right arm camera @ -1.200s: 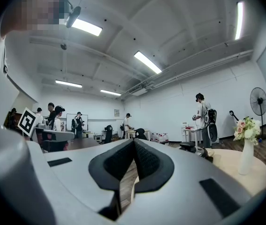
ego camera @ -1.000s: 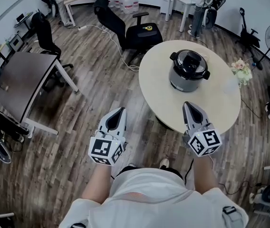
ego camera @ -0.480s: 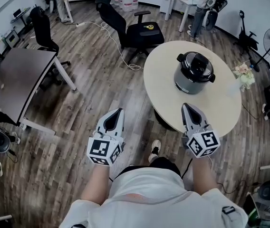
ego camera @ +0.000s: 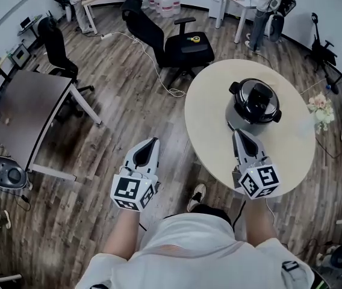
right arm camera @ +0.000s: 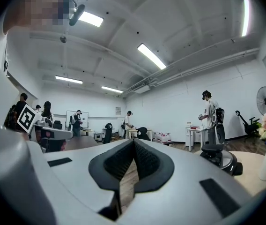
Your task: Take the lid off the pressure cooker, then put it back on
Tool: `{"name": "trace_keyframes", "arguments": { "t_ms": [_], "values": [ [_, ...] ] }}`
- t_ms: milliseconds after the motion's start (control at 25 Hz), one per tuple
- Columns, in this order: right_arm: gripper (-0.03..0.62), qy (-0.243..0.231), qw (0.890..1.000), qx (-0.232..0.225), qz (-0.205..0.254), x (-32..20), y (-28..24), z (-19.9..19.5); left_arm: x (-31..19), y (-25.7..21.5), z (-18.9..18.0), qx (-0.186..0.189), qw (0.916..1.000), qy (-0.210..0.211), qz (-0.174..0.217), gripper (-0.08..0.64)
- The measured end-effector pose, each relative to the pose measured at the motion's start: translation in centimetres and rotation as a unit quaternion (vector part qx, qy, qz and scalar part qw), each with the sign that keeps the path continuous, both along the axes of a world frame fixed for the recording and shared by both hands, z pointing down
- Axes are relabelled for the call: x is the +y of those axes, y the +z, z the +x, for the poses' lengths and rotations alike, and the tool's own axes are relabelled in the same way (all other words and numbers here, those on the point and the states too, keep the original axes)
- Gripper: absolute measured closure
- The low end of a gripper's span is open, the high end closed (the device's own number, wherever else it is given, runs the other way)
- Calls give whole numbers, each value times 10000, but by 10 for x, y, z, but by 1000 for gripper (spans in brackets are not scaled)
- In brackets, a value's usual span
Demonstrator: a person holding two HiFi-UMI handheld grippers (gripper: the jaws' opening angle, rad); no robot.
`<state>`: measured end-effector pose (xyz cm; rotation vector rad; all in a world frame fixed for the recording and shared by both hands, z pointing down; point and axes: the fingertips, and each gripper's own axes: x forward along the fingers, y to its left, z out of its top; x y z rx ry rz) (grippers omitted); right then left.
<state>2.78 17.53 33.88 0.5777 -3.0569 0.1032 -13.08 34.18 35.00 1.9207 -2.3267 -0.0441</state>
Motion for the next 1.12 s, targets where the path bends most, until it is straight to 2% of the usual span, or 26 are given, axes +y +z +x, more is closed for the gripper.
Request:
{"name": "trace_keyframes", "arguments": {
  "t_ms": [280,600,720,880,1000,1120],
  "values": [
    [591,375,9992,-148,-22,-115,-10,7,-125,-7,-9,-94,9993,333,-130,554],
    [591,1012,9946,-183,-102,-231,1,39,-262,11,8,12,9951,959,-235,554],
    [591,1382,9900,-137,-243,-255,12,56,-301,18,18,32,9898,1378,-359,554],
    [591,1882,9817,-45,-293,-283,19,76,-354,22,17,118,9827,1816,-342,554],
    [591,2434,9694,26,-317,-296,28,92,-391,32,15,199,9730,2281,-299,554],
    [591,3062,9514,126,-310,-303,33,99,-424,40,9,275,9582,2836,-274,554]
  ]
}}
